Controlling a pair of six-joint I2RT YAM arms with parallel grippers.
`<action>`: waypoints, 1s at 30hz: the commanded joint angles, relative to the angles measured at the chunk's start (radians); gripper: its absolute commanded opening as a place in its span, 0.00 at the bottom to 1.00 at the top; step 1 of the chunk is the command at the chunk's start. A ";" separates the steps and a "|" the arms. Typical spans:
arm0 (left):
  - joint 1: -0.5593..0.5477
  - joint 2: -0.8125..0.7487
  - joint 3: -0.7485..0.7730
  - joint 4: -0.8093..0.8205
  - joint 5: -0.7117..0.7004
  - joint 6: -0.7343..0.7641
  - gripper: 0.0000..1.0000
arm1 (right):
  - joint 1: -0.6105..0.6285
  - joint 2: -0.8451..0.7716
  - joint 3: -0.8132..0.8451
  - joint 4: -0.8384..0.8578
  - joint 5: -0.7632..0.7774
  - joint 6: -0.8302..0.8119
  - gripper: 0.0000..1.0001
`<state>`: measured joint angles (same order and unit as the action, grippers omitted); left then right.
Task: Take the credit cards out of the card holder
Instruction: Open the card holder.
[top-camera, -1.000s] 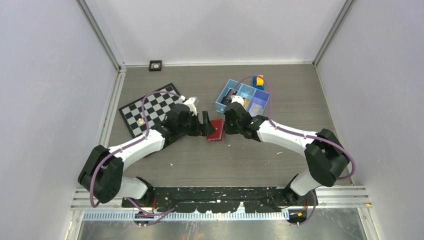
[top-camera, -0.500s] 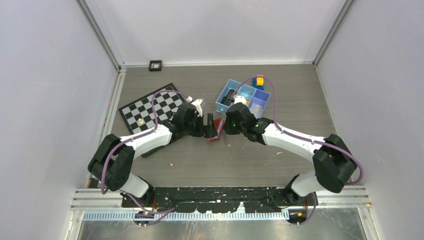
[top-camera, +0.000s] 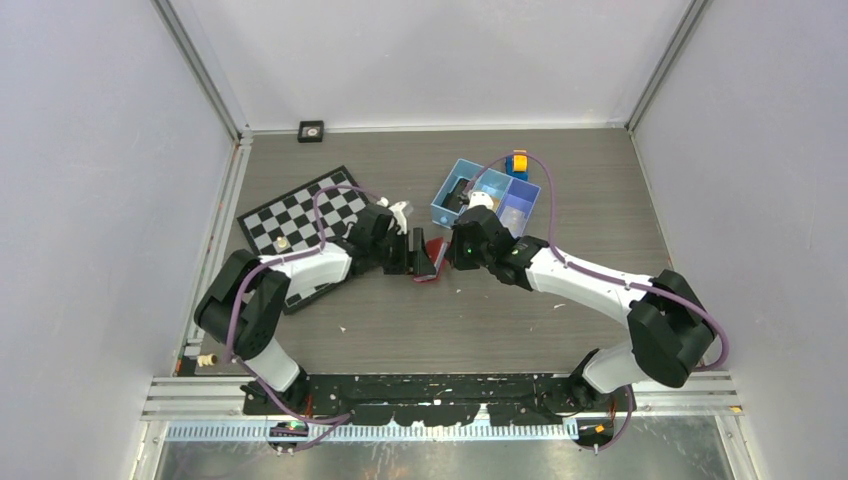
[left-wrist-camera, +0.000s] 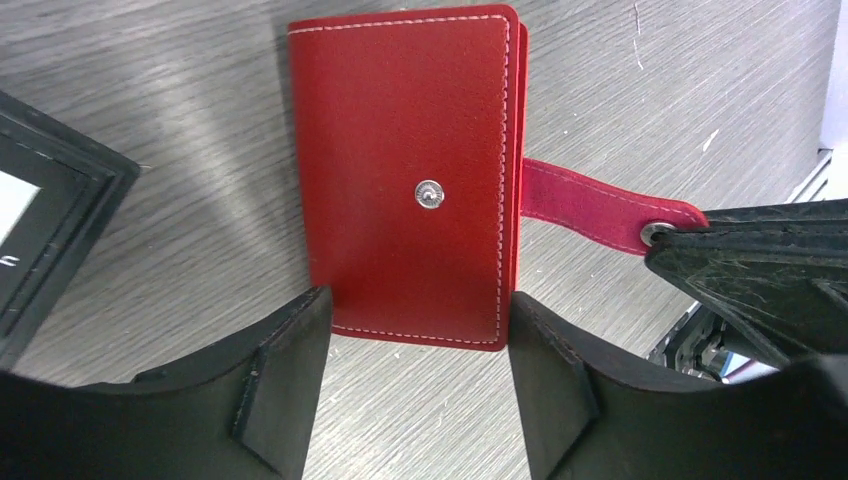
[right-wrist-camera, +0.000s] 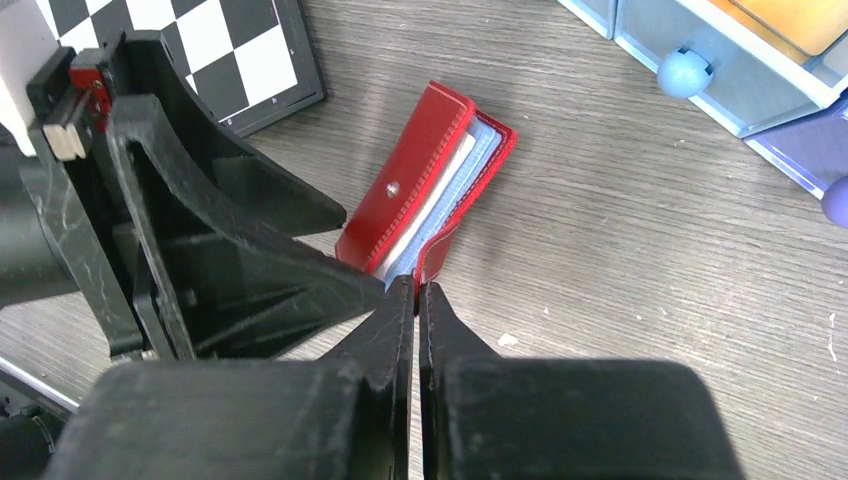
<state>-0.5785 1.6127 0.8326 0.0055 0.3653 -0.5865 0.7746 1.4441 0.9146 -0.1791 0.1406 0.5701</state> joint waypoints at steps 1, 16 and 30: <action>0.035 -0.008 0.011 0.066 0.054 -0.035 0.61 | -0.005 -0.056 0.000 0.047 0.033 0.019 0.01; 0.112 -0.187 -0.126 0.155 -0.033 -0.095 0.31 | -0.005 -0.061 0.009 0.005 0.108 0.034 0.00; 0.132 -0.318 -0.186 0.108 -0.194 -0.107 0.15 | -0.010 -0.076 0.005 -0.012 0.161 0.048 0.00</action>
<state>-0.4500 1.3235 0.6441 0.1127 0.2268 -0.6994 0.7700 1.4254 0.9108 -0.2142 0.2554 0.6003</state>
